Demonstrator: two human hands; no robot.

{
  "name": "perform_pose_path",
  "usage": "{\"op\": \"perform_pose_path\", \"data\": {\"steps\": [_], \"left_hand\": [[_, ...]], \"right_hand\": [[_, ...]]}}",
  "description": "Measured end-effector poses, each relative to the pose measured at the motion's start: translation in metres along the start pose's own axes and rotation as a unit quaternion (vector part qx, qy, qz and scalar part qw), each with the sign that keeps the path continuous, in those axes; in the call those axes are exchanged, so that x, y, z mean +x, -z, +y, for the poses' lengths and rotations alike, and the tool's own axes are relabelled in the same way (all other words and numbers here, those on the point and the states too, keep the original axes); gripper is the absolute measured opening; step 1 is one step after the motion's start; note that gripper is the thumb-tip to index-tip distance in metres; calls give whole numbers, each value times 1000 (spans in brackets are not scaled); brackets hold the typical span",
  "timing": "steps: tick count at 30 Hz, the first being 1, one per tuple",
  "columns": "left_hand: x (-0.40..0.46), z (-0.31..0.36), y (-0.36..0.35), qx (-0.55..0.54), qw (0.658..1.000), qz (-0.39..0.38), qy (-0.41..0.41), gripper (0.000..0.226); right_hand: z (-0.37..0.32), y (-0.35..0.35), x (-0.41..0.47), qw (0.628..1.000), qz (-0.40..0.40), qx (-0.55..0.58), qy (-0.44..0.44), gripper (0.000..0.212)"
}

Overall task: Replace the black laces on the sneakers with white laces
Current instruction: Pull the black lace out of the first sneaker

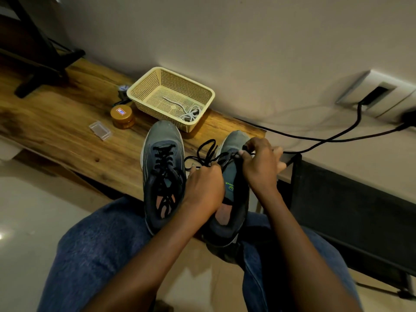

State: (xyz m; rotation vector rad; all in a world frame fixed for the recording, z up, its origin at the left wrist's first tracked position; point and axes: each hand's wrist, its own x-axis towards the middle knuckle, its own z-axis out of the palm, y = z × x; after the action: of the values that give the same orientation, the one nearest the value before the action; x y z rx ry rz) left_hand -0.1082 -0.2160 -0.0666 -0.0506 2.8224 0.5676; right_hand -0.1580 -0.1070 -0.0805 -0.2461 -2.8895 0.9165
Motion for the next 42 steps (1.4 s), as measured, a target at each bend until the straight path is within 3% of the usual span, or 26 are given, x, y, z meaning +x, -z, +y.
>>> {"op": "perform_pose_path", "data": {"steps": [4,6,8,12,18,24,28,33,39,42], "left_hand": [[0,-3,-1,-2,1000,-4,-4,24],[0,-4,-1,6,1000,-4,-11,24],[-1,-3,-2,6,1000,0,-16,24],[-2,-2,-2,-1,1000,2,-20,24],[-1,2,1,-5,1000,9,-4,26],[-1,-4,-1,-18,1000,-1,-2,25],[0,-4,-3,-22,1000,-2,2,24],[-1,0,-3,-21,1000,19,-12,24],[-3,-3,-6,-4,1000,15,-16,24],[-2,-3,-7,-2,1000,19,-15,24]], "right_hand": [[1,-3,0,987,-128,-87,42,8],[2,-4,-1,975,-172,-128,57,26],[2,-5,-1,973,-172,-142,63,36],[2,-3,-3,976,-136,-149,77,29],[0,-4,-6,995,10,-96,3,21],[0,-2,-3,975,-154,-146,65,29],[3,-5,-2,977,-134,-136,92,22],[0,-2,-5,997,7,-79,14,17],[1,-3,-1,978,-139,-154,32,28],[4,-5,1,975,-162,-142,45,29]]}}
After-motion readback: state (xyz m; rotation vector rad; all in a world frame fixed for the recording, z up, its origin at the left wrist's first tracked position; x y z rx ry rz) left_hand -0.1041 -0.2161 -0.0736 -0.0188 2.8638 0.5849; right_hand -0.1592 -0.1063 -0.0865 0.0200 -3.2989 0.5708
